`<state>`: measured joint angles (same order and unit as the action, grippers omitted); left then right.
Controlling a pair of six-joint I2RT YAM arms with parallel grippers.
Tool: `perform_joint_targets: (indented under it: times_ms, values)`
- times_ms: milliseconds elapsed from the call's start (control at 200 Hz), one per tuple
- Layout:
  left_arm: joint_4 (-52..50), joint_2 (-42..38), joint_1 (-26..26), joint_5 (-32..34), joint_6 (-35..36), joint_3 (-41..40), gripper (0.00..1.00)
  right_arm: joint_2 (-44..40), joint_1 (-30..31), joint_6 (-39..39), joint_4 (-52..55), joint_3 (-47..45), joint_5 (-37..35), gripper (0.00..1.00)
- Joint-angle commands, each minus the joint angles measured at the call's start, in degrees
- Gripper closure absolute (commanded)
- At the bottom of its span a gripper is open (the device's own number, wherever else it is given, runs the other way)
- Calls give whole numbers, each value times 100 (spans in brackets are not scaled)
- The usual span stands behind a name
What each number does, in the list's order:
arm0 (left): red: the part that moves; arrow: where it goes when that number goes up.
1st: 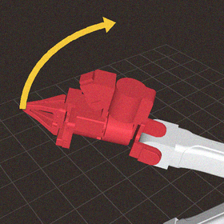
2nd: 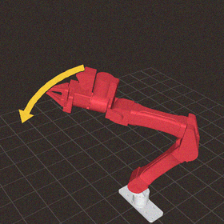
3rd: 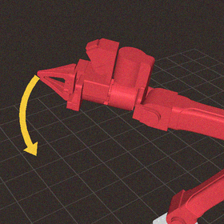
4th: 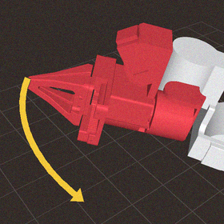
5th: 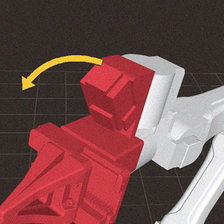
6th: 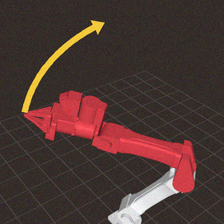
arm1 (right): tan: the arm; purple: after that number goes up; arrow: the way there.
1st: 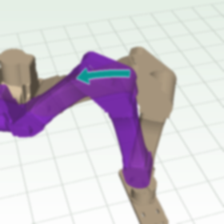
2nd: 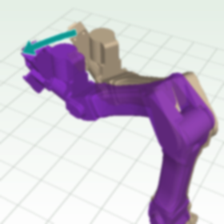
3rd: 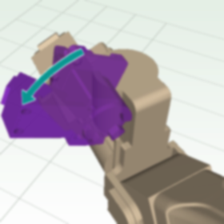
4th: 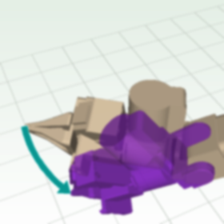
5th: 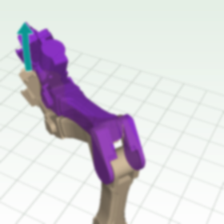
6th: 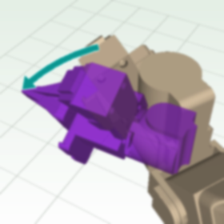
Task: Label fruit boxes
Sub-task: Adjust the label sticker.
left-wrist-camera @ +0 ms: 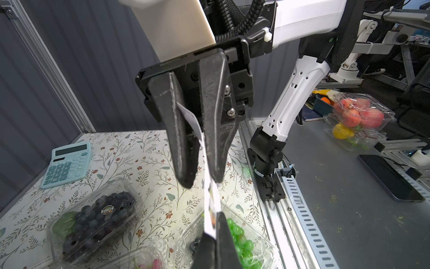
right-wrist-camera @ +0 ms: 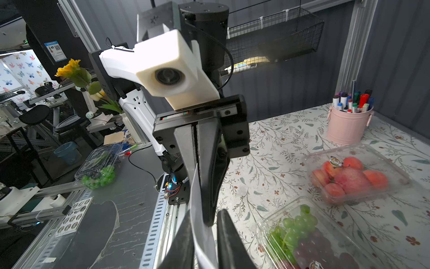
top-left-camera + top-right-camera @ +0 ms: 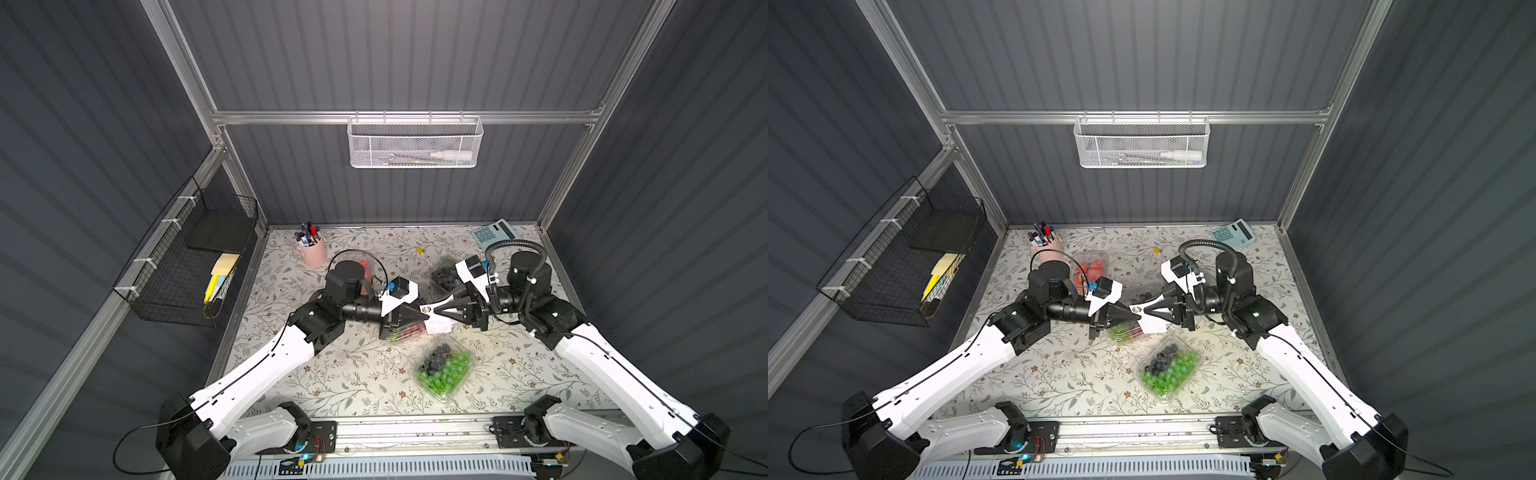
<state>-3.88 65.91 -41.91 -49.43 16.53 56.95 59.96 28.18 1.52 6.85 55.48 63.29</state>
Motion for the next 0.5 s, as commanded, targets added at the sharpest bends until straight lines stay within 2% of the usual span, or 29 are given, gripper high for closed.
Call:
perform_joint_targets:
  times_ms: [0,85,190,215,270,335,410,495]
  values:
    - [-51,14,0,-108,22,171,100,15,41,33,-120,68,175,80]
    - [-68,21,3,-82,6,194,100,29,53,24,-119,68,185,81]
    - [-124,-28,-1,130,6,203,100,-10,54,168,-25,85,143,100]
    - [-143,-62,-2,260,3,195,100,-53,48,231,62,92,15,100]
    - [-133,-181,-1,572,-6,132,86,-192,49,360,249,63,-367,100]
    - [-64,-382,3,998,19,9,77,-422,54,402,217,-107,-966,100]
    - [21,-631,-9,1472,110,-155,71,-725,55,373,6,-375,-1531,100]
    - [147,-841,-10,1656,302,-296,66,-918,51,361,-286,-641,-1730,100]
